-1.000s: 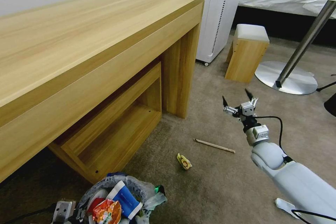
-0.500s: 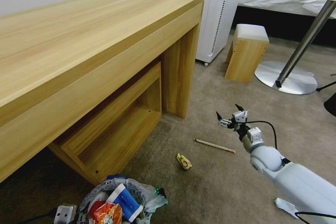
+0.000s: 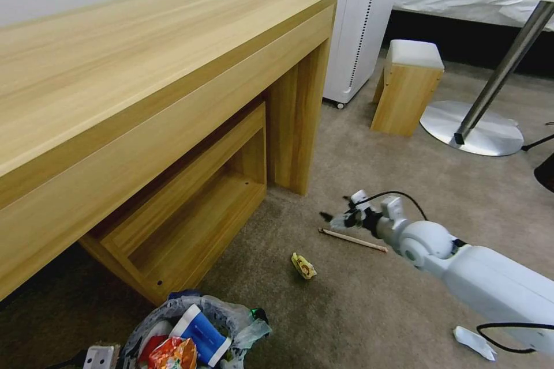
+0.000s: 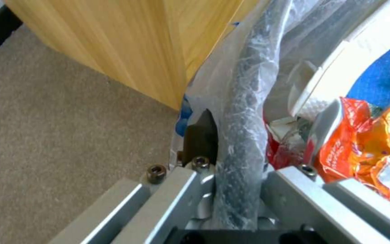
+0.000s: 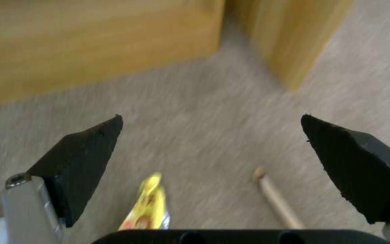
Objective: Pick up the trash bin and place the garbage on the floor into it.
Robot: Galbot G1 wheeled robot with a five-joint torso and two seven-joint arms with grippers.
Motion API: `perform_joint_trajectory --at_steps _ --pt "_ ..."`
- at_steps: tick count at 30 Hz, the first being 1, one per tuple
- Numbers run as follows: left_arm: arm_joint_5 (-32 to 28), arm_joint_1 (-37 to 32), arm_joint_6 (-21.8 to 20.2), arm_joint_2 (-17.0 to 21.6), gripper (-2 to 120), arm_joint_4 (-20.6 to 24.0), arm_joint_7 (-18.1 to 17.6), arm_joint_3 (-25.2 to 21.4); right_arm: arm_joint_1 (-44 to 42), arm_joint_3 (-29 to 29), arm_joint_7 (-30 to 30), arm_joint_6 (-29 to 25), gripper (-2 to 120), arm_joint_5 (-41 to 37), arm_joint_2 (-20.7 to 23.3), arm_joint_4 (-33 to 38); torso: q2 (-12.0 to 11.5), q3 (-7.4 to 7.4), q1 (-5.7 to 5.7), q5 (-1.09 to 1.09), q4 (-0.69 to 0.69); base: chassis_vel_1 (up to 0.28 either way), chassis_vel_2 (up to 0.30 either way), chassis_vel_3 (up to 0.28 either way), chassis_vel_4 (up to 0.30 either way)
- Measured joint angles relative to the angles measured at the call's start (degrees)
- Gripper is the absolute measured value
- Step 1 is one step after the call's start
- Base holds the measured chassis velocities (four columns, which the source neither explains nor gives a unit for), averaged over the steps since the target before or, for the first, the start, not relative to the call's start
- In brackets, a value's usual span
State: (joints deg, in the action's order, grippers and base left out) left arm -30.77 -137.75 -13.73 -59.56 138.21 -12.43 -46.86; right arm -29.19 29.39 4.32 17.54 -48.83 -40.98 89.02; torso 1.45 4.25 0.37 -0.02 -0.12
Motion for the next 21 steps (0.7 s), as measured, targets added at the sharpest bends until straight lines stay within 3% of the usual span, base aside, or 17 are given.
perform_joint_trajectory --at_steps 1,2,4,11,15,17,21 --pt "0.3 -0.2 0.0 -0.6 0 0.0 0.2 0.0 0.7 1.2 -3.8 3.3 100 -0.7 -2.1 -0.8 0.0 0.00 0.00 0.00 0.01 0.000 0.000 0.000 0.000" --pt "0.3 -0.2 0.0 -0.6 0 0.0 0.2 0.0 0.7 1.2 -3.8 3.3 100 -0.7 -2.1 -0.8 0.0 0.00 0.00 0.00 0.01 0.000 0.000 0.000 0.000" --pt "0.7 -0.5 0.1 -1.3 0 0.0 0.4 -0.3 1.3 1.9 -6.9 8.5 100 -1.4 -4.6 -1.9 0.0 0.01 0.00 0.05 0.02 0.000 0.000 0.000 0.000" --pt "1.4 -0.9 0.4 -2.3 0 -0.5 0.5 -0.6 2.3 1.5 -3.8 17.1 100 -0.3 -9.0 -6.4 0.0 0.00 0.00 0.01 0.01 0.000 0.000 0.000 0.000" --pt "1.7 -0.9 0.6 -2.5 0 -0.9 0.5 -0.4 1.9 3.1 -10.4 15.7 100 1.1 -10.1 -7.4 0.0 0.00 0.00 0.01 0.01 0.000 0.000 0.000 0.000" --pt "1.8 -0.8 0.7 -2.5 0 -1.1 0.5 -0.4 1.2 3.3 -7.2 14.3 100 7.9 -10.0 -8.0 0.0 0.00 0.00 0.03 0.01 0.000 0.000 0.000 0.000" --pt "1.8 -0.7 0.7 -2.5 0 -1.1 0.5 -0.4 0.9 3.1 -4.6 14.8 100 10.2 -9.8 -8.5 0.0 0.00 0.00 0.00 -0.01 0.000 0.000 0.000 0.000"
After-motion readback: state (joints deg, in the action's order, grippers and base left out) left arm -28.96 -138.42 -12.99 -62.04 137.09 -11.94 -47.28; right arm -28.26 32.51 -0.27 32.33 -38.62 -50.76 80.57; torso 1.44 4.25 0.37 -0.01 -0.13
